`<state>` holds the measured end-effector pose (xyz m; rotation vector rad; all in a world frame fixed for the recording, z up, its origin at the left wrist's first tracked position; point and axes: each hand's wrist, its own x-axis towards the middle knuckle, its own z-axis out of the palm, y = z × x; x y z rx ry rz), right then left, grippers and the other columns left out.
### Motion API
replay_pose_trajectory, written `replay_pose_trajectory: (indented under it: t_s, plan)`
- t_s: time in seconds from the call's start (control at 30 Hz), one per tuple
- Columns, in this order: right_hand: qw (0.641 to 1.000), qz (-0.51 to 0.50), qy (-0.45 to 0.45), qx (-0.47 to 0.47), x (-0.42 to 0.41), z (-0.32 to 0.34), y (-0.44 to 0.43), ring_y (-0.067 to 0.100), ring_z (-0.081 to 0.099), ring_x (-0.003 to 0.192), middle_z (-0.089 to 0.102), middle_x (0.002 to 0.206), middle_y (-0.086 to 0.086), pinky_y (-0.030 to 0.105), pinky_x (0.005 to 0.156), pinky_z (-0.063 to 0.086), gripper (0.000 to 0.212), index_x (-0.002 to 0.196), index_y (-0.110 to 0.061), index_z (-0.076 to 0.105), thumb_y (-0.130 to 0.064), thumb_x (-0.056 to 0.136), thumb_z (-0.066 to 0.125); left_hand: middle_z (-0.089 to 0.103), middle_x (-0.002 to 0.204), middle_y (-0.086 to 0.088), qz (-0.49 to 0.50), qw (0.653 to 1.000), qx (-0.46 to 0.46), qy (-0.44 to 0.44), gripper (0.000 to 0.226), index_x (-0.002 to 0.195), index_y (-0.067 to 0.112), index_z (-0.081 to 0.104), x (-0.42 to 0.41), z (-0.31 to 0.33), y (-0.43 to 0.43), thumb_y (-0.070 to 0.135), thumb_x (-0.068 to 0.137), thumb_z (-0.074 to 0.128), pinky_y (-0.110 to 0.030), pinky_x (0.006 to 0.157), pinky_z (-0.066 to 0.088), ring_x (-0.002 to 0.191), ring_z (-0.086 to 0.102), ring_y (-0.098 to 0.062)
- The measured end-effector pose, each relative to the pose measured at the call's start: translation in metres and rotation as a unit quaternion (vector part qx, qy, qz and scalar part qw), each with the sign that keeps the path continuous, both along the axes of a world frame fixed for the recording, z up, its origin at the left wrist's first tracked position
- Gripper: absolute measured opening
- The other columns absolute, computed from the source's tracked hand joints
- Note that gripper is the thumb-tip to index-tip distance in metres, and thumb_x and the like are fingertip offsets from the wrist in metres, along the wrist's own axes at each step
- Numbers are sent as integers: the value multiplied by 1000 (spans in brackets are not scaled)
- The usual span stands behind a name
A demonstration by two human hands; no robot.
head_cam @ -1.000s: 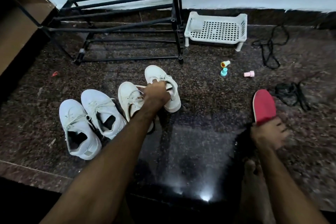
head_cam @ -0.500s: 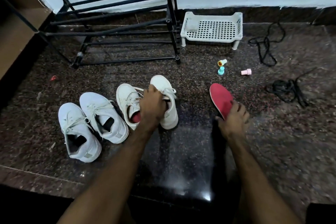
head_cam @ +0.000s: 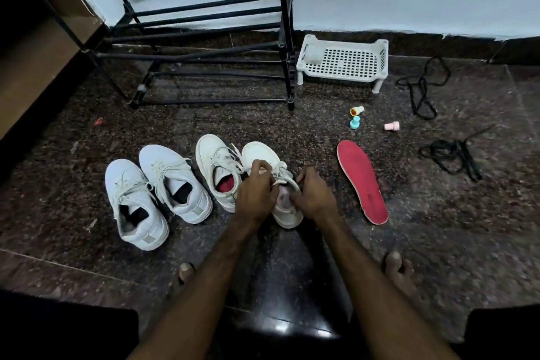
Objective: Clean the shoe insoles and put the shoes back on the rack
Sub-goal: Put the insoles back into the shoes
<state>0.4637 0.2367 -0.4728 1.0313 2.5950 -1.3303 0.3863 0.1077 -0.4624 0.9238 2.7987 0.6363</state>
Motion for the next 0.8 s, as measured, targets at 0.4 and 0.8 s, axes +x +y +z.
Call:
replay_pose_trajectory:
  t_s: [0.4, 0.8]
  plan:
    - [998, 7, -15, 62, 8, -4, 8, 30, 59, 97, 61, 104, 9, 37, 75, 43, 34, 102, -15, 48, -33, 80, 67, 53, 117, 1, -30, 998, 5, 55, 19, 90, 11, 63, 6, -3, 14, 29, 84, 61, -44, 62, 51, 82, 65, -29]
    - [939, -236, -193, 159, 75, -36, 85, 39, 40, 125, 44, 134, 20, 46, 96, 42, 68, 131, -2, 38, -38, 82, 70, 58, 95, -1, 51, 997, 19, -62, 7, 73, 16, 69, -16, 1, 28, 20, 70, 73, -36, 71, 49, 84, 61, -24]
